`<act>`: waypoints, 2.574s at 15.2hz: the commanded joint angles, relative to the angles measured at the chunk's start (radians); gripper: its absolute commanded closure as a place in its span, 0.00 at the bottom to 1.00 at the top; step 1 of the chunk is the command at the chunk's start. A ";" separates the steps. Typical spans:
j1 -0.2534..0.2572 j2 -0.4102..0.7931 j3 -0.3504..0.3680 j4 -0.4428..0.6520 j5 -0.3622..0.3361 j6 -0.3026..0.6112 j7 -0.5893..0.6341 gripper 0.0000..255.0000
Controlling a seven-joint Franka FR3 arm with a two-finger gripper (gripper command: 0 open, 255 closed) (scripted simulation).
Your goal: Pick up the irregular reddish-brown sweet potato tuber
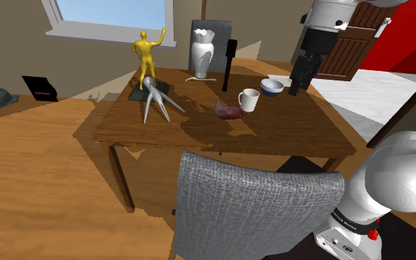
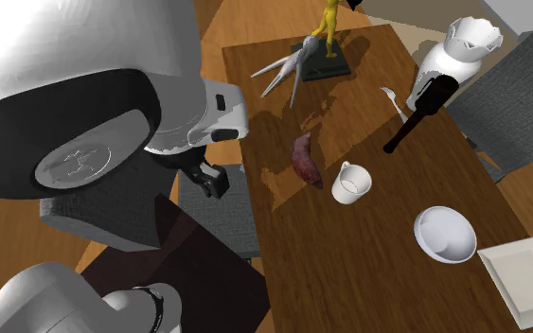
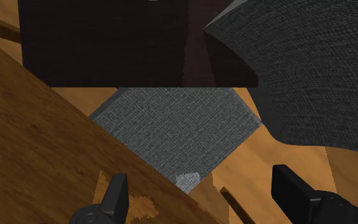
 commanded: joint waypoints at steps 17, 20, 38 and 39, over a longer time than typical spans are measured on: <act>0.091 0.519 -0.234 0.069 -0.052 0.469 -0.610 0.00; 0.110 0.642 -0.259 0.128 -0.016 0.532 -0.729 0.00; 0.092 1.132 -0.220 0.413 0.184 0.722 -1.148 0.00; 0.091 1.137 -0.219 0.412 0.187 0.728 -1.150 0.00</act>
